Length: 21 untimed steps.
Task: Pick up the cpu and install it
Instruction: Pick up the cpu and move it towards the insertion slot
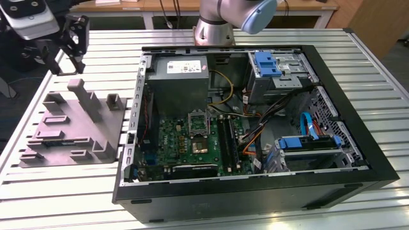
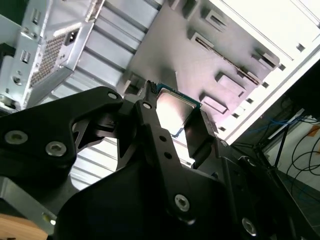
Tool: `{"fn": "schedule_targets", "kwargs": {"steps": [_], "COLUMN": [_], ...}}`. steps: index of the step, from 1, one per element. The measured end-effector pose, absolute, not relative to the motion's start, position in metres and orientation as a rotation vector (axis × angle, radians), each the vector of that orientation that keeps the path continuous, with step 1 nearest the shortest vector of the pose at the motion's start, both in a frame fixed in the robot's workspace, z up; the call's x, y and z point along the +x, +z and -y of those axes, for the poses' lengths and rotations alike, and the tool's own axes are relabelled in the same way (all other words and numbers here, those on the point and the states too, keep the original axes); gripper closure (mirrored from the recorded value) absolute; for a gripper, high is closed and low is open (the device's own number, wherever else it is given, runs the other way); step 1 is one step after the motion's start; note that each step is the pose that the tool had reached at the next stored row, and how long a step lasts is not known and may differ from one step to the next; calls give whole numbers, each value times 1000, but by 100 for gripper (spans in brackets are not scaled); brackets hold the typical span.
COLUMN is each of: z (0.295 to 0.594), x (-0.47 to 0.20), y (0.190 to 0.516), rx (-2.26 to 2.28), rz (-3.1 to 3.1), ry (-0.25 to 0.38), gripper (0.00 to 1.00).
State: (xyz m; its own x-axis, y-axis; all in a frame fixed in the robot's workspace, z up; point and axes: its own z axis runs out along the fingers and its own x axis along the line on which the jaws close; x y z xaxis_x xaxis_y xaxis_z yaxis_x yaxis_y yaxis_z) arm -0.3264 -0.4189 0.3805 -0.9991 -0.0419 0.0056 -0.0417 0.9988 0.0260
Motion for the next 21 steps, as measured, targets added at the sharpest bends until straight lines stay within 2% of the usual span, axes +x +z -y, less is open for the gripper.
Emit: {"fn": "schedule_targets", "kwargs": {"steps": [21], "z": [419], "x": [-232], "y": [378], "rx": [65], "rz": [3133], "ry": [-41], "gripper": [53]}}
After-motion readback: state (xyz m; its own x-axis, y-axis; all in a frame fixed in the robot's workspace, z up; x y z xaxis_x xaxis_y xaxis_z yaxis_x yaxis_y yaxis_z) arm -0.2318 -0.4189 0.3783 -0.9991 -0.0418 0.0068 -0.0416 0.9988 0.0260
